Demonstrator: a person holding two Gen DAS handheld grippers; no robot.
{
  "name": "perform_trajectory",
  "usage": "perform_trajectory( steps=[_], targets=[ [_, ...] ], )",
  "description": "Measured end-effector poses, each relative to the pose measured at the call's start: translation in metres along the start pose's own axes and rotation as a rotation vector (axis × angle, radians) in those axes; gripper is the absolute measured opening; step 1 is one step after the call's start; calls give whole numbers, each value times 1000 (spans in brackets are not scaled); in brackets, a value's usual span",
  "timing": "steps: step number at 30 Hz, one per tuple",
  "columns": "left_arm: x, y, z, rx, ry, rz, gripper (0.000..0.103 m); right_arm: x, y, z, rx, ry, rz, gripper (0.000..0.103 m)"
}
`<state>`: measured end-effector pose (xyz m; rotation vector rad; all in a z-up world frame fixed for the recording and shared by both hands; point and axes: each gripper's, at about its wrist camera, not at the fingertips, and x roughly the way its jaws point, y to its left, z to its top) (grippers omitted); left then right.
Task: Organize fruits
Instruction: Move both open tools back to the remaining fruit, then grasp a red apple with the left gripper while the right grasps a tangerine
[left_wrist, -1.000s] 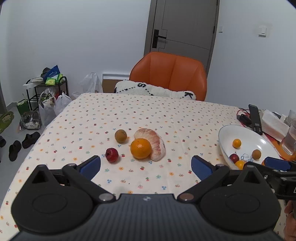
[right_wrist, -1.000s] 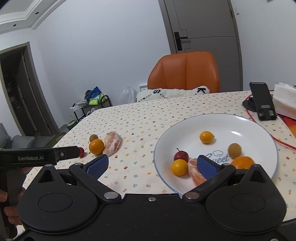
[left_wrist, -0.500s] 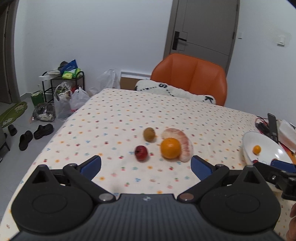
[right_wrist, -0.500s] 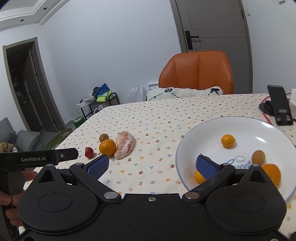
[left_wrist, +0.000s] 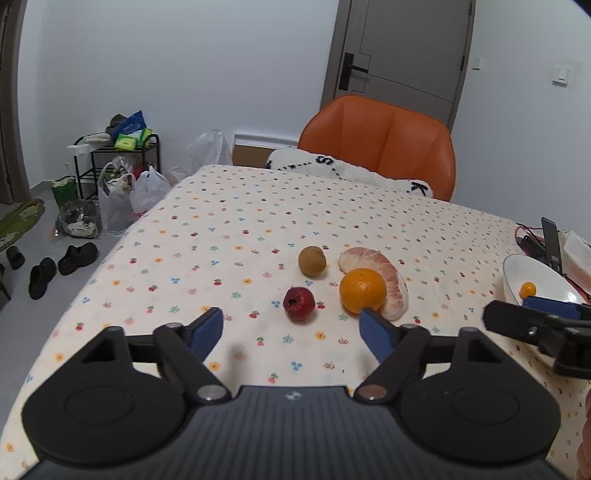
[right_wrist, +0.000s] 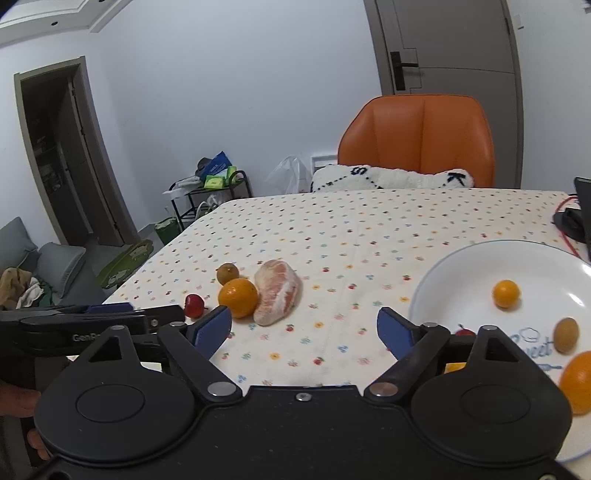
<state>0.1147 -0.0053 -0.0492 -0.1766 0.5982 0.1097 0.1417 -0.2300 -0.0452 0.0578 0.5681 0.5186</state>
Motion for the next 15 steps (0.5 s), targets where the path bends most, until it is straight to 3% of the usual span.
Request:
perform_trajectory(
  steps=[13,15],
  targets=[
    [38,-3,7,26,54,-42,46,19,9,13,-1,23,-5,81],
    [43,0,6,23,72,-49,30,22,10,14,-2,26,-5,81]
  ],
)
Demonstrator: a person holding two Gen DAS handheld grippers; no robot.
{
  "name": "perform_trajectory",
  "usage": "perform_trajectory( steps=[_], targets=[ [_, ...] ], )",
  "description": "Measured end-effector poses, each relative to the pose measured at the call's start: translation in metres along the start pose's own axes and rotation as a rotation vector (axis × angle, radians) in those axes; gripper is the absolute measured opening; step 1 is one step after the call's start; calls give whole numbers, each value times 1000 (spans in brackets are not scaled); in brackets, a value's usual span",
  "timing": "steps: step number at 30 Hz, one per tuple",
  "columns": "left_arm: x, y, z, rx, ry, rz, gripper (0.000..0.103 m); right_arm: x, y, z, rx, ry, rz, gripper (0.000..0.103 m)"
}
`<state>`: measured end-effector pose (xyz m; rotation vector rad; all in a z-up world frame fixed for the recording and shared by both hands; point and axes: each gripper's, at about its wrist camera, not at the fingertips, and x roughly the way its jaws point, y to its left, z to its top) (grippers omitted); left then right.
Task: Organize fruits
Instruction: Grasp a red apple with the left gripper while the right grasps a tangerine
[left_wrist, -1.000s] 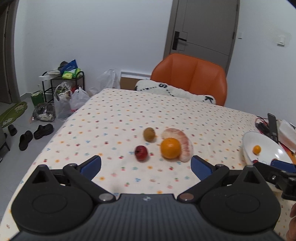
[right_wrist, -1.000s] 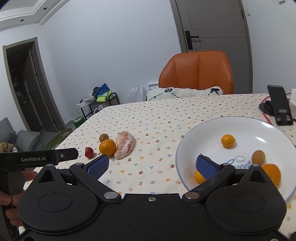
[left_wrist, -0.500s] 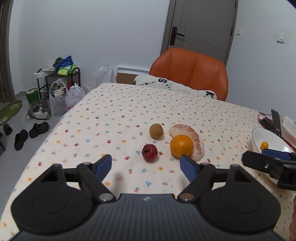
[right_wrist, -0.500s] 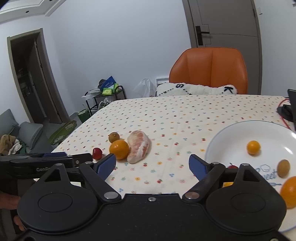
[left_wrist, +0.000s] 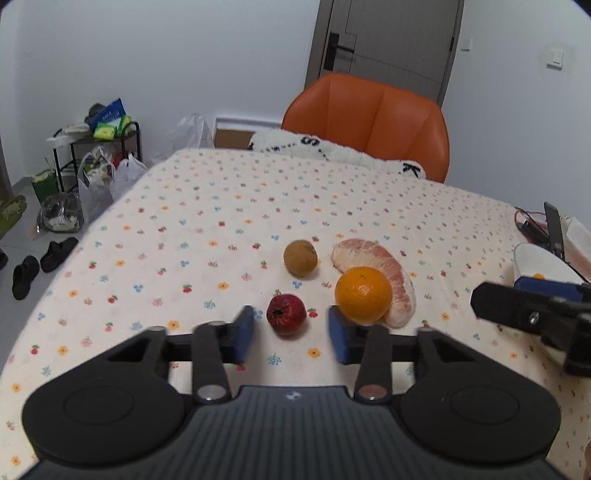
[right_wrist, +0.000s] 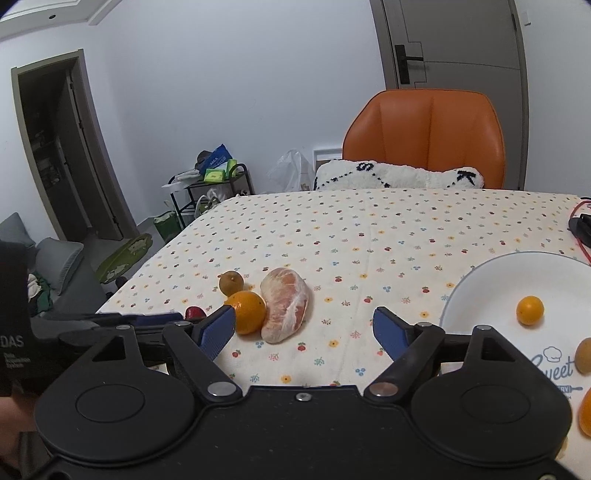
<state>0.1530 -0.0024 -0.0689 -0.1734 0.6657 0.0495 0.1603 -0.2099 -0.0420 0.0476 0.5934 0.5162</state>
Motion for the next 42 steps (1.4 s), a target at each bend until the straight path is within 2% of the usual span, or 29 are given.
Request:
perform_trajectory(
  steps=[2,18,29,33,42],
  targets=[
    [0,2,0,2,-7,4,21,3,2,2,-6,4,4,81],
    [-21,33,10,-53,-40,33,21,35,33,8,-37,38,74,74],
    [-25,47,9,-87,-46,14,21,64,52,7,-86,85,65,60],
    [-25,46,7,-84,-39,11,21,71,51,1,-86,116,71,35],
    [-35,35,5,-69,-54,10,21,52,43,-6,-64,108,100,35]
  ],
)
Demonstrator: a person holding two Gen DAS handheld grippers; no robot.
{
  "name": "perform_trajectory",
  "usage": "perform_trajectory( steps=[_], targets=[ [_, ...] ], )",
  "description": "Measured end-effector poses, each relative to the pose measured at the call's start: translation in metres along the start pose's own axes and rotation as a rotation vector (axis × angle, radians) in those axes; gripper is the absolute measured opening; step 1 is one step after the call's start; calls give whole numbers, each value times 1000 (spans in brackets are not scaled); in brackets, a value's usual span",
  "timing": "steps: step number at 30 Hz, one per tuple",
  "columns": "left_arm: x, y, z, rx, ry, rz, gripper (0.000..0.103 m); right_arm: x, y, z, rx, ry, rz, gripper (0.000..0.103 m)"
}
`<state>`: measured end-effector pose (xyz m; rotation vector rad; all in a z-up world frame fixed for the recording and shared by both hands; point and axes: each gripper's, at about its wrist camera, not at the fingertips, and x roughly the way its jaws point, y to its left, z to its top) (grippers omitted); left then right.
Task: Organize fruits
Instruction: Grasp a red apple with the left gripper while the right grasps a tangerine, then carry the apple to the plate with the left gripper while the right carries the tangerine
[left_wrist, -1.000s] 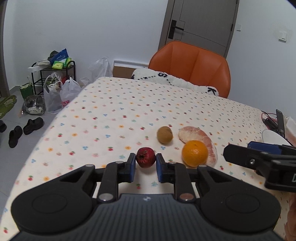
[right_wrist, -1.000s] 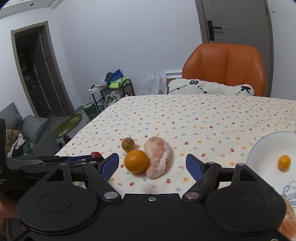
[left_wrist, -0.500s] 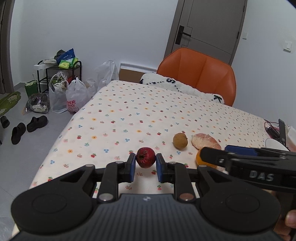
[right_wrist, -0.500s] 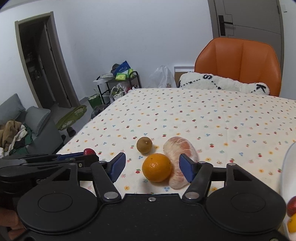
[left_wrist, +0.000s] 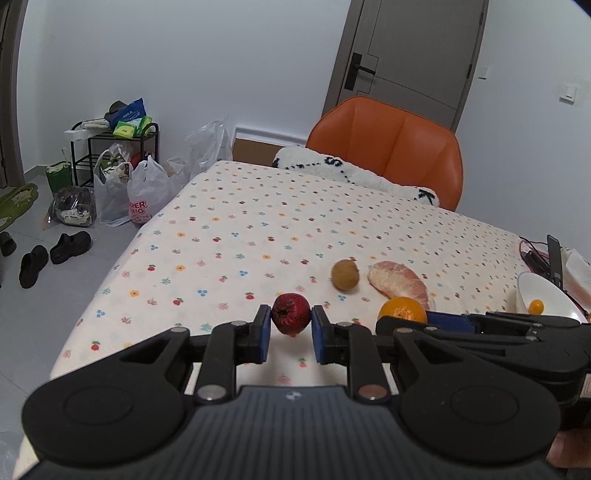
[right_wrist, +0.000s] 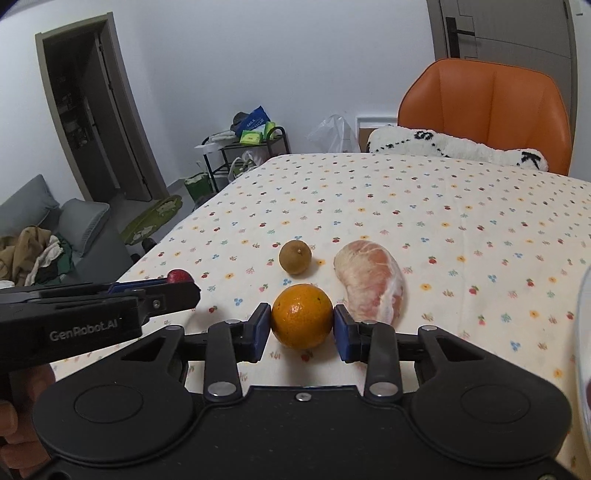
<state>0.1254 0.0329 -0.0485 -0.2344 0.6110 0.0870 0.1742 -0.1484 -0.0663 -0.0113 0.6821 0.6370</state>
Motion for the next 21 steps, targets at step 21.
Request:
perform_trajectory(
  steps=[21],
  targets=[
    [-14,-62,-10,79,-28,-57,21,-66,-40,-17,74,-104,-26,35]
  ],
)
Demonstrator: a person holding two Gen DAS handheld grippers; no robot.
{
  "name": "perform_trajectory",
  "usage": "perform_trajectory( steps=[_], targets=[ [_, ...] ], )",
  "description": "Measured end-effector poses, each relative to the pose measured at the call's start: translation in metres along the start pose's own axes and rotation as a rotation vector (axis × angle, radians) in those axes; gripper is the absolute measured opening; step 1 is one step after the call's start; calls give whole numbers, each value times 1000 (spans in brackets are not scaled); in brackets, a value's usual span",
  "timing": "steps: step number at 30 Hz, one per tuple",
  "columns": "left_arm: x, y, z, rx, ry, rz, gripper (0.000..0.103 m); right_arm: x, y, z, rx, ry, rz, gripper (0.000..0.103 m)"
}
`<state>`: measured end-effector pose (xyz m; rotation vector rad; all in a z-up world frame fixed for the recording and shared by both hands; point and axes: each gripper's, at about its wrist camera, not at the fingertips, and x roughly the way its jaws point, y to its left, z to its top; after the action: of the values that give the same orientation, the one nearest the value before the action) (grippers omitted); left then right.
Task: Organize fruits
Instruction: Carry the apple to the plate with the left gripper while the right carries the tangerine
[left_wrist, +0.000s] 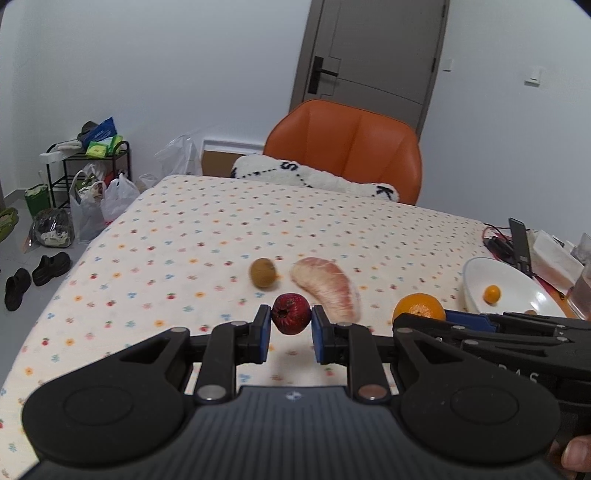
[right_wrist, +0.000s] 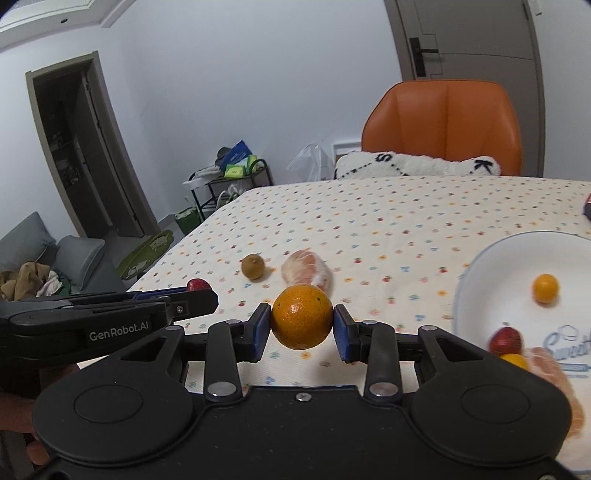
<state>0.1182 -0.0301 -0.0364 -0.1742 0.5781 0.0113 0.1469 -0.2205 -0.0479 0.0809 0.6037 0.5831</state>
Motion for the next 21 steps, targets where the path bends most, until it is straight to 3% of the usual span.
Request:
perform_trajectory(
  steps=[21],
  targets=[
    [-4,-73,12,99,-37,-99,21,-56,-45,-2,68,-93,-72,35]
  ],
)
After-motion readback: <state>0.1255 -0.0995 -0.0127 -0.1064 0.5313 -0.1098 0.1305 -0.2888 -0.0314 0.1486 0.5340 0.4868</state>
